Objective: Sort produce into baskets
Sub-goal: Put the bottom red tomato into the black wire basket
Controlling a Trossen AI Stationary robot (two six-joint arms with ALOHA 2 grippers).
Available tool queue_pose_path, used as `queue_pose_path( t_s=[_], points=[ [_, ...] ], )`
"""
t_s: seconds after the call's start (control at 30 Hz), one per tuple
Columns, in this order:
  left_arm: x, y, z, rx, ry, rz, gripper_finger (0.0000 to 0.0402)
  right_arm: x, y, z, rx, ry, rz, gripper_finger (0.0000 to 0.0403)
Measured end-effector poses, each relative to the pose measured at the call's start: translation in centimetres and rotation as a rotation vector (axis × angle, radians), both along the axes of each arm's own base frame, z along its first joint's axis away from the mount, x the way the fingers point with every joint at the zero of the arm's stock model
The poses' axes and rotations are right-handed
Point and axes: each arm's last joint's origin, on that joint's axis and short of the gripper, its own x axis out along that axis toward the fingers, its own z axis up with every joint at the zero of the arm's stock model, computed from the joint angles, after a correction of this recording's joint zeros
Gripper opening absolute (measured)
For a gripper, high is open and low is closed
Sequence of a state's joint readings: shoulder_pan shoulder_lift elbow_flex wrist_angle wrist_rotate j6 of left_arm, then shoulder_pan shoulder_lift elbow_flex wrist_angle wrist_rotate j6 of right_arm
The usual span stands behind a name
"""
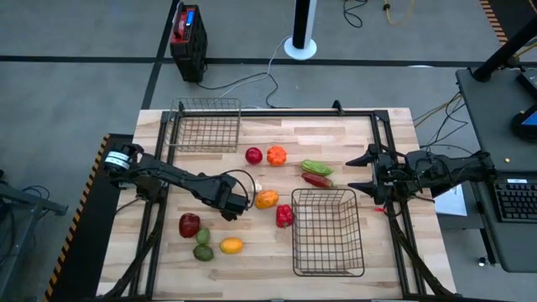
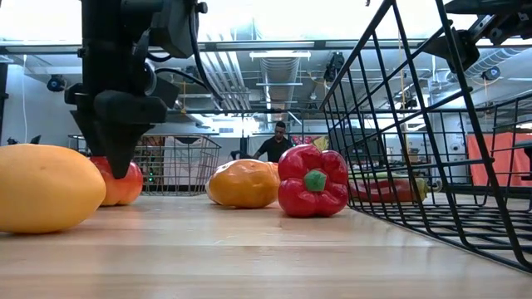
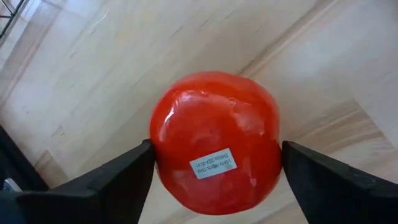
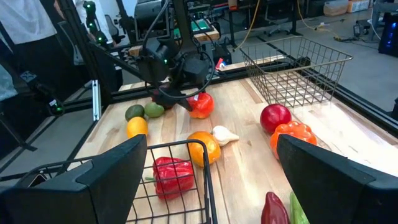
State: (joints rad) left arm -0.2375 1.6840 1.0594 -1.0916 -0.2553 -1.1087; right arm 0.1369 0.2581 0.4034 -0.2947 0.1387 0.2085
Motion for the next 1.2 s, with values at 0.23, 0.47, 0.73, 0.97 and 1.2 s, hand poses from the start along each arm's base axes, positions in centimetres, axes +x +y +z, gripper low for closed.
queue_pose_path(
  t_s=[0.23, 0.47, 0.73, 0.97, 1.2],
  points=[
    [0.0, 0.1, -0.2, 0.048, -0.027, 0.008, 0.0319, 0.0, 0.0, 0.0, 0.038, 0.000, -0.005, 0.0352],
    [0.0, 0.1, -0.2, 0.049, -0.029, 0.007, 0.0324, 0.0, 0.0, 0.0, 0.041, 0.001, -0.006, 0.0352],
    [0.1, -0.1, -0.1, 0.047, -0.052, -0.001, 0.0310, 0.0, 0.0, 0.0, 0.041, 0.003, -0.006, 0.0352],
    [0.4, -1.0, 1.9, 0.030, -0.121, -0.043, 0.0309, 0.0, 0.0, -0.1, 0.041, 0.013, 0.000, 0.0352],
    [1.1, -2.4, 7.8, 0.144, -0.343, -0.160, 0.0309, 0.0, 0.0, -0.1, 0.027, 0.016, 0.004, 0.0352]
  ],
)
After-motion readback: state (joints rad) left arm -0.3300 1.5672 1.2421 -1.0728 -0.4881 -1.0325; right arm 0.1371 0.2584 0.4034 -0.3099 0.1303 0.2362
